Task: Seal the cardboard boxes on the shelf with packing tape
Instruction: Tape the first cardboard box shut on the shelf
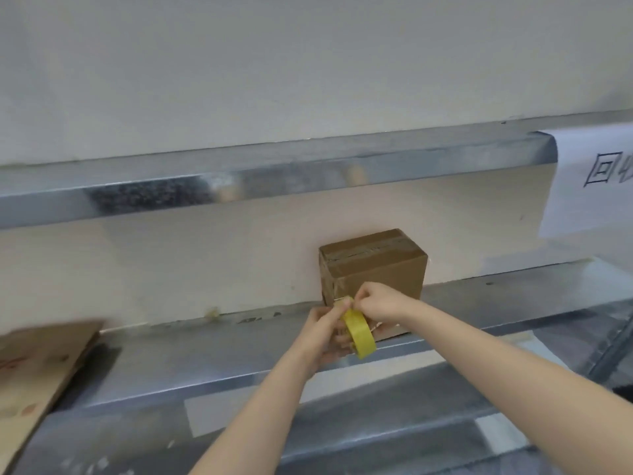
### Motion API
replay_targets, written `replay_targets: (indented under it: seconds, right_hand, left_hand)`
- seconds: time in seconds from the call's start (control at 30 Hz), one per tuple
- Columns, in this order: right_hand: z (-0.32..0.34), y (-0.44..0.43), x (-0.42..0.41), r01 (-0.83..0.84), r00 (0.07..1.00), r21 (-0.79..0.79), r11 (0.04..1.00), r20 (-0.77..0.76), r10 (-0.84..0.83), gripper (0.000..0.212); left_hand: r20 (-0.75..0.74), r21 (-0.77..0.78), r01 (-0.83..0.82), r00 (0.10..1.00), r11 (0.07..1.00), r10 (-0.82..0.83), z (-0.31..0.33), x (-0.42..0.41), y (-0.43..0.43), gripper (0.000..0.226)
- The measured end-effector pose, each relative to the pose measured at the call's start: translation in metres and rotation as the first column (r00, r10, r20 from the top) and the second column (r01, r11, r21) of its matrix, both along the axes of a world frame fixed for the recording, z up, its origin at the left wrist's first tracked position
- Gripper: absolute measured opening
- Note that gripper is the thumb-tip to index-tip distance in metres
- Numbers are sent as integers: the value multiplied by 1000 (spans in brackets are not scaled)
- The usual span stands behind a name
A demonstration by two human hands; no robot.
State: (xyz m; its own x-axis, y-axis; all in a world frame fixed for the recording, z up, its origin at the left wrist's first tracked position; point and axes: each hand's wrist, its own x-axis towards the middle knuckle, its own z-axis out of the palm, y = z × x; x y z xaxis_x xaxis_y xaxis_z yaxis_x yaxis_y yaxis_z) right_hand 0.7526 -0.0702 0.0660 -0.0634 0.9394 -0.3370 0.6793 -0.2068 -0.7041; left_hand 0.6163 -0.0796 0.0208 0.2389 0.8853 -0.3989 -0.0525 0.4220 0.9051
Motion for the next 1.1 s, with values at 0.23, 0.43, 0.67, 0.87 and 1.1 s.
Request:
replay_targets:
  seconds: [0.23, 0.43, 0.67, 0.87, 1.1]
  right_hand:
    - [-10, 2, 43, 25, 994, 83, 996, -110, -16, 18]
    - [-27, 19, 109, 121, 990, 244, 962, 44, -136, 21]
    - [-77, 44, 154, 62, 938, 97, 993, 334, -91, 16]
    - [-113, 52, 164, 7, 853, -20, 1000, 521, 5, 13]
    - [-124, 54, 180, 11, 791, -32, 999, 612, 10, 29]
  left_hand:
    - [95, -34, -236, 967, 971, 238, -4, 50, -11, 23]
    - [-2, -30, -401, 916, 916, 401, -5, 69, 2, 45]
    - [-66, 17, -457, 887, 889, 457, -17, 69, 9, 56]
    - [-47, 40, -449, 891, 893, 451, -21, 68, 9, 55]
    - [-36, 35, -418, 907, 908, 419, -19, 73, 11, 53]
